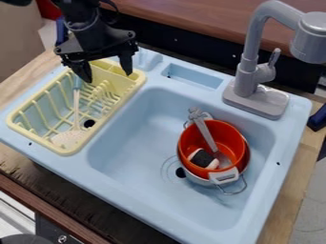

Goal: Put the red basket to the sink

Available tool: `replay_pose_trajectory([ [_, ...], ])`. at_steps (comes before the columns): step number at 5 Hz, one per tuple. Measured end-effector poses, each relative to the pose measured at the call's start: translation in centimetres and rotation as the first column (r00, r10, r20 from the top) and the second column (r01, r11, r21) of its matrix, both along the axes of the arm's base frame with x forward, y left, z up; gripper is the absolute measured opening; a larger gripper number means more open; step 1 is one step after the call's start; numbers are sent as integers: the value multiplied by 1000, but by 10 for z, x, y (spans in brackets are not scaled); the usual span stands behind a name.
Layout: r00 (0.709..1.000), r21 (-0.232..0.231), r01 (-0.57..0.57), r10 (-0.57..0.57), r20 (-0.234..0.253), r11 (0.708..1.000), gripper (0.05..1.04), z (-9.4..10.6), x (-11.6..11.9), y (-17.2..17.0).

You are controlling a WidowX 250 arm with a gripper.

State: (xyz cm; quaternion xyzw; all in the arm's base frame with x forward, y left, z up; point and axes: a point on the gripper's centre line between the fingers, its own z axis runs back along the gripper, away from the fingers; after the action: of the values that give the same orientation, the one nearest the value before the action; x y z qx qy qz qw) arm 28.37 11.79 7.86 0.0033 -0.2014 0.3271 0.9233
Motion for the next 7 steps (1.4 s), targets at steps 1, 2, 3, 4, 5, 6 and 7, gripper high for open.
replay_pose_trajectory([
  [1, 999, -14, -7, 7, -33, 1000, 997, -9, -4, -3],
  [2, 995, -12, -83, 82, -57, 996, 997, -11, -3, -15],
  [3, 989, -23, -99, 96, -110, 995, 997, -18, -10, -36],
  [4, 988, -57, -74, 66, -142, 996, 997, -15, -22, -61],
  [5, 982, -110, -91, 71, -176, 990, 997, -18, -31, -88],
  [6, 977, -136, -124, 97, -190, 983, 997, -28, -41, -103],
  [7, 960, -124, -190, 158, -230, 974, 997, -38, -43, -113],
])
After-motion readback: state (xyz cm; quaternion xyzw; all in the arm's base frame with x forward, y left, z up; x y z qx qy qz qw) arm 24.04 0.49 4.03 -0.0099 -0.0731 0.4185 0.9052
